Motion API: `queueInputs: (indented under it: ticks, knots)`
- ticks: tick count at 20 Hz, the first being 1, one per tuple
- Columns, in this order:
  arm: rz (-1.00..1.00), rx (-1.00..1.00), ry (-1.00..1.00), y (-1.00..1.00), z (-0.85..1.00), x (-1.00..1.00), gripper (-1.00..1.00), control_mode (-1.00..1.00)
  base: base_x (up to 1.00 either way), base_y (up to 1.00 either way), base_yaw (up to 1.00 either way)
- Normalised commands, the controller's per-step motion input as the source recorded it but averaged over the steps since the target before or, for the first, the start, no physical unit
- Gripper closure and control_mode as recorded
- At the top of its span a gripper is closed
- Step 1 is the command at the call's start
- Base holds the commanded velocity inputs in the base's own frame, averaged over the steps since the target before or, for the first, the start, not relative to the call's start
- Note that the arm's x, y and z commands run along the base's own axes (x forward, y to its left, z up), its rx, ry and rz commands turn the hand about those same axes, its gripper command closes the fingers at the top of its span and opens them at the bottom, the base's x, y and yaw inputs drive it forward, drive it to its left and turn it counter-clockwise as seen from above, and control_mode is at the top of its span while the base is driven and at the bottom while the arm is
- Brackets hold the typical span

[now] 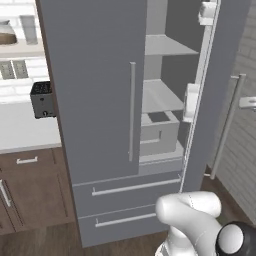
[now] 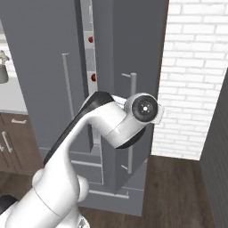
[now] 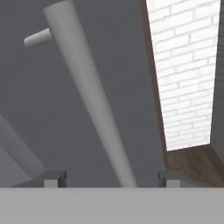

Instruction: Take the strawberry from the fridge and place it on top of the pancake, located on the dining counter.

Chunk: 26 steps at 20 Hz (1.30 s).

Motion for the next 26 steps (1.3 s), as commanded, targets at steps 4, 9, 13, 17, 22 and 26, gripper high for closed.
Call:
queueInputs:
  ticks: [4, 9, 13, 17, 22, 26]
  knots:
    - [0.00, -0.02, 0.06, 0.18, 0.29, -0.95, -1.00, -1.00, 0.00, 0.00, 0.00]
    - [0.00, -0.35, 0.23, 1.00, 0.23, -0.27, -1.00, -1.00, 0.00, 0.00, 0.00]
    - [0.00, -0.62, 0.19, 1.00, -0.04, -0.05, -1.00, -1.00, 0.00, 0.00, 0.00]
    - [0.00, -0.64, 0.35, 1.00, -0.28, 0.21, -1.00, -1.00, 0.00, 0.00, 0.00]
    - [-0.05, -0.61, 0.48, 0.91, -0.52, 0.74, -1.00, -1.00, 0.00, 0.00, 0.00]
    - [-0.05, -0.20, 0.19, 0.06, -0.28, 0.60, -1.00, -1.00, 0.00, 0.00, 0.00]
